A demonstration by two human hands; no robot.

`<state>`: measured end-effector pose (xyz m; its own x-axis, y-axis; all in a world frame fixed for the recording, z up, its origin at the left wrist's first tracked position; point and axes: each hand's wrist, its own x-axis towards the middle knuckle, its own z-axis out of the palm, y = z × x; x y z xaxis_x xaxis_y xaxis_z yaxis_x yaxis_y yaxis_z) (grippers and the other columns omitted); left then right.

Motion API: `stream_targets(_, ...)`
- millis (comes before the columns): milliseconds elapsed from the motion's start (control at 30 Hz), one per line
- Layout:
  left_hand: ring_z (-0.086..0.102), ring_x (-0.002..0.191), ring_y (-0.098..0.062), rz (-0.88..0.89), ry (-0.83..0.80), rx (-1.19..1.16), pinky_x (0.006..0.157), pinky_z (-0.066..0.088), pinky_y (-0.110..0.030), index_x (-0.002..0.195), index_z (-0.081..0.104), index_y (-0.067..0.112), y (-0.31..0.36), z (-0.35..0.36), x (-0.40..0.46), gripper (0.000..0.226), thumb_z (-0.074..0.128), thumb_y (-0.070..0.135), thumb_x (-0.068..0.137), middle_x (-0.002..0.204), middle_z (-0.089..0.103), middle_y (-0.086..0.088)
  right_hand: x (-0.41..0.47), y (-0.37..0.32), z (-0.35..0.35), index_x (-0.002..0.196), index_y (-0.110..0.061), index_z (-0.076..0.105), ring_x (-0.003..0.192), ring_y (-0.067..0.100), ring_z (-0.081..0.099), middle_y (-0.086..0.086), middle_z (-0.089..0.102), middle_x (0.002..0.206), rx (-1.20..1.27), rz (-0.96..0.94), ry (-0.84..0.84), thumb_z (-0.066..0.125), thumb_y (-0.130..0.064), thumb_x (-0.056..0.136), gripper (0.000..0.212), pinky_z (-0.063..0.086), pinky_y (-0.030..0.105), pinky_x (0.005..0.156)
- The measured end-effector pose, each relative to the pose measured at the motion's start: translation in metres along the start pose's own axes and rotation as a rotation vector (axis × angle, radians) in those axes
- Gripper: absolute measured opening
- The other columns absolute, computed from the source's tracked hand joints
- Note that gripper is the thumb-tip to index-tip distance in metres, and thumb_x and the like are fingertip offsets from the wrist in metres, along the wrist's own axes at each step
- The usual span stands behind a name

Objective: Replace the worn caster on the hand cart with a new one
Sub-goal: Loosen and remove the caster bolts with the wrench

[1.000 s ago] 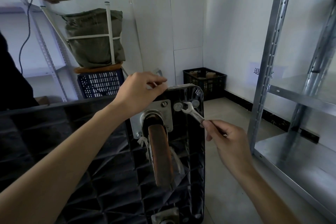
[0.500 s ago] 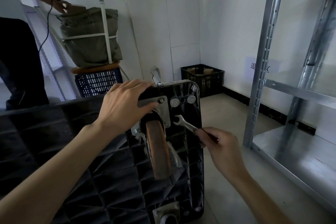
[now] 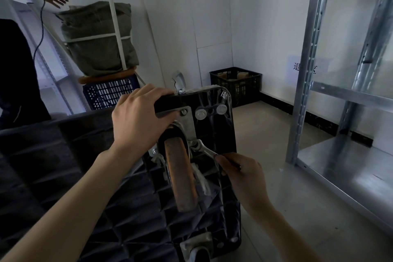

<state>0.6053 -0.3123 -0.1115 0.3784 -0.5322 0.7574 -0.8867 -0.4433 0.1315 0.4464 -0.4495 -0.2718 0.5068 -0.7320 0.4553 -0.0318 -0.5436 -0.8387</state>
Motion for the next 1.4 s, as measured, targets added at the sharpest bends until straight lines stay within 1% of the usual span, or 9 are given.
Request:
stream_targets(267,0.060,0.108,-0.014,0.005,0.022,-0.001,0.086,0.031,-0.027,0.120,0.069,0.036,-0.001,0.002,0.000,0.041,0.078,0.046,0.081,0.115,0.066,0.016,-0.012,0.004,0.031,0.074,-0.028,0.072,0.055,0.010,0.057,-0.005,0.065,0.063,0.169,0.123,0.025,0.063,-0.033,0.098,0.027,0.036,0.025,0.052)
stream_targets(400,0.059,0.108,-0.013,0.001,0.028,-0.006,0.087,0.031,-0.027,0.120,0.069,0.037,-0.001,0.003,-0.001,0.041,0.078,0.047,0.081,0.115,0.065,0.018,-0.013,0.005,0.039,0.077,-0.028,0.073,0.059,0.009,0.060,-0.005,0.065,0.063,0.243,0.157,0.000,0.062,-0.028,0.099,0.024,0.045,0.032,0.058)
stream_targets(733,0.059,0.110,-0.017,-0.007,0.037,-0.012,0.085,0.032,-0.029,0.122,0.069,0.036,0.001,0.002,-0.002,0.042,0.078,0.046,0.081,0.116,0.066,0.017,-0.025,-0.005,0.051,0.071,-0.030,0.062,0.054,0.002,0.054,-0.013,0.057,0.056,0.332,0.142,-0.009,0.058,-0.023,0.102,0.032,0.038,0.010,0.056)
stream_targets(933,0.060,0.109,-0.018,0.001,0.040,-0.009,0.084,0.033,-0.030,0.122,0.069,0.035,0.000,0.002,-0.002,0.043,0.078,0.046,0.081,0.116,0.066,0.014,-0.024,-0.009,0.068,0.073,-0.027,0.066,0.066,0.032,0.063,0.005,0.064,0.064,0.464,0.174,-0.019,0.057,-0.028,0.104,0.032,0.047,0.027,0.062)
stream_targets(1100,0.058,0.110,-0.017,0.006,0.029,-0.010,0.084,0.032,-0.030,0.122,0.069,0.036,0.000,0.001,-0.001,0.043,0.078,0.046,0.082,0.116,0.065,0.015,-0.018,-0.009,0.052,0.063,-0.043,0.058,0.049,0.012,0.049,-0.005,0.052,0.054,0.400,0.092,-0.169,0.051,-0.026,0.106,0.047,0.039,0.022,0.055)
stream_targets(1200,0.057,0.110,-0.016,0.012,0.018,-0.004,0.084,0.031,-0.030,0.122,0.068,0.036,0.000,-0.001,-0.001,0.042,0.077,0.047,0.082,0.116,0.065,0.015,-0.018,-0.011,0.046,0.061,-0.042,0.055,0.046,0.016,0.041,-0.005,0.045,0.050,0.372,0.089,-0.289,0.049,-0.025,0.108,0.050,0.034,0.025,0.052)
stream_targets(1267,0.057,0.110,-0.016,0.013,-0.001,-0.011,0.084,0.032,-0.030,0.122,0.068,0.037,-0.001,-0.003,0.000,0.042,0.077,0.047,0.082,0.116,0.065,0.015,-0.012,-0.010,0.034,0.066,-0.041,0.059,0.047,0.013,0.041,-0.008,0.046,0.050,0.235,0.061,-0.270,0.049,-0.027,0.107,0.045,0.033,0.024,0.052)
stream_targets(1333,0.057,0.111,-0.016,0.015,-0.018,-0.016,0.084,0.032,-0.031,0.122,0.068,0.037,-0.001,-0.003,0.002,0.043,0.077,0.048,0.082,0.117,0.064,0.016,0.005,-0.015,0.002,0.087,-0.039,0.067,0.058,0.008,0.057,-0.014,0.060,0.063,-0.147,-0.062,-0.222,0.043,-0.046,0.105,0.030,0.042,0.029,0.056)
stream_targets(1400,0.057,0.111,-0.017,0.018,-0.002,-0.004,0.084,0.032,-0.031,0.122,0.068,0.037,0.000,-0.002,0.002,0.043,0.077,0.048,0.081,0.117,0.065,0.014,0.030,-0.044,-0.039,0.104,-0.035,0.068,0.077,0.017,0.066,-0.009,0.069,0.083,-0.624,-0.240,-0.280,0.037,-0.053,0.103,0.036,0.047,0.033,0.066)
